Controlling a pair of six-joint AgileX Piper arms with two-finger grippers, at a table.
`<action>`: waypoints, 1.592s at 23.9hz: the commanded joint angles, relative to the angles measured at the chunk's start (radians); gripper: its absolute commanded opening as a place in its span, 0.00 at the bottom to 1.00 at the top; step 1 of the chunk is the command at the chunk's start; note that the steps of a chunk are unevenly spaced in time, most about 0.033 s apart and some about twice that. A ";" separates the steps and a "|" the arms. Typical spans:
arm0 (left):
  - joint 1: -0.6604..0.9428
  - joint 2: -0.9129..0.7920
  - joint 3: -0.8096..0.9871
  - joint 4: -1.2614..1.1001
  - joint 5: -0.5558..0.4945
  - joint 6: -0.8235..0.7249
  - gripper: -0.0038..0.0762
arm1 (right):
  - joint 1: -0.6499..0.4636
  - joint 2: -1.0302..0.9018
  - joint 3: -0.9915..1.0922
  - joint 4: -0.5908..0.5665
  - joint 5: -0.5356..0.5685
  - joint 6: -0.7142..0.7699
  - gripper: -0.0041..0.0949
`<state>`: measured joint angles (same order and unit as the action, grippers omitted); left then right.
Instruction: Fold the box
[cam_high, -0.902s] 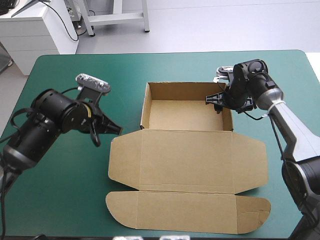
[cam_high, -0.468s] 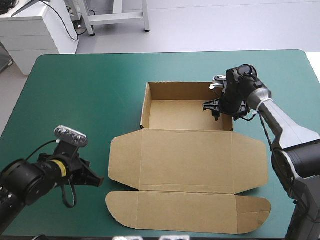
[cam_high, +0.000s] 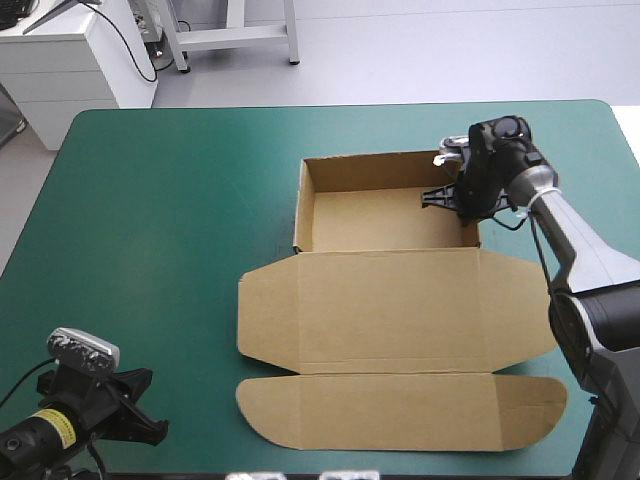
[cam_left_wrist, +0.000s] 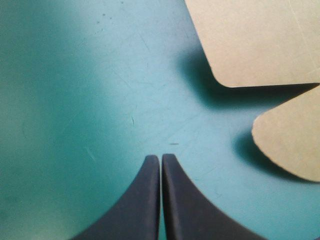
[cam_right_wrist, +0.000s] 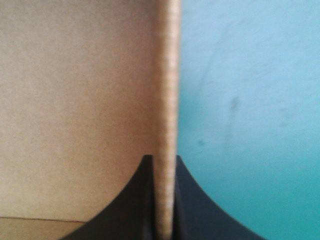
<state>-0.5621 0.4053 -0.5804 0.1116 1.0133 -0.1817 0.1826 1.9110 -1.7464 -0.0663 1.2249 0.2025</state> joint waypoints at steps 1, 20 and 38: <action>-0.004 -0.059 -0.022 -0.003 -0.063 -0.008 0.04 | -0.103 -0.102 -0.082 -0.040 0.021 -0.074 0.02; -0.004 -0.168 -0.022 0.007 -0.068 -0.014 0.04 | -0.825 -0.057 -0.094 0.151 -0.113 -0.341 0.04; -0.004 -0.168 -0.022 0.000 -0.083 -0.013 0.04 | -0.830 -0.061 -0.196 0.129 -0.021 -0.262 0.54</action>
<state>-0.5621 0.2233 -0.5797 0.1110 1.0005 -0.1864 -0.6419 1.9200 -1.8707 0.0478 1.2018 -0.0761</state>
